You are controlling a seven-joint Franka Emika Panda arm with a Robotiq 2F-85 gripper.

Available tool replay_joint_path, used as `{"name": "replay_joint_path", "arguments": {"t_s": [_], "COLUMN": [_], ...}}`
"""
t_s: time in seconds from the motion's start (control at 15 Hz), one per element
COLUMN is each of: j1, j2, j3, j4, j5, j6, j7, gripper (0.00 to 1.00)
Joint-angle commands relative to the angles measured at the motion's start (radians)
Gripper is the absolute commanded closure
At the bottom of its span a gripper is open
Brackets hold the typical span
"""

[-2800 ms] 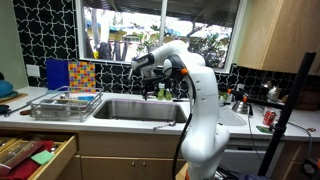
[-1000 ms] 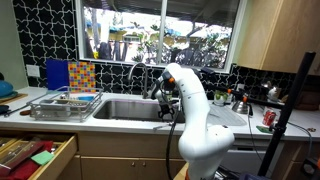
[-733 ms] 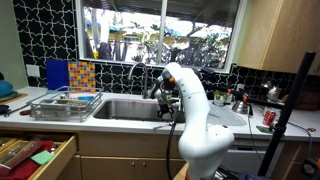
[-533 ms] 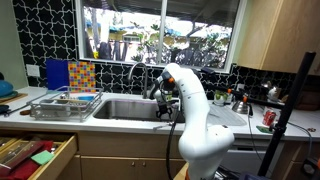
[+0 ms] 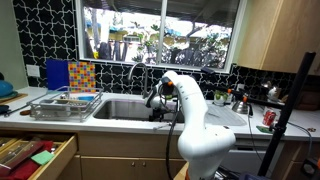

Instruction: Pick up the orange bowl from the blue bowl and put it in the sink, pick up the blue bowl and put it on the dish rack, pick up the orange bowl and put it on the dish rack

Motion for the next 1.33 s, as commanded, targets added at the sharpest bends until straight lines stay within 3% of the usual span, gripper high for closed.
{"name": "replay_joint_path", "arguments": {"t_s": [0.0,0.27,0.33,1.0,1.27], "j1": [-0.068,-0.114,-0.125,-0.135,-0.116], "j2": [0.038,0.06,0.062,0.07,0.037], "j3": [0.076,0.132,0.145,0.136,0.111], "j4": [0.006,0.011,0.012,0.018,0.003], "j5": [0.04,0.049,0.05,0.02,-0.012], "j6": [0.118,0.144,0.139,0.111,0.104], "j7": [-0.161,-0.271,-0.295,-0.373,-0.378], "gripper": [0.0,0.0,0.19,0.96,1.0]}}
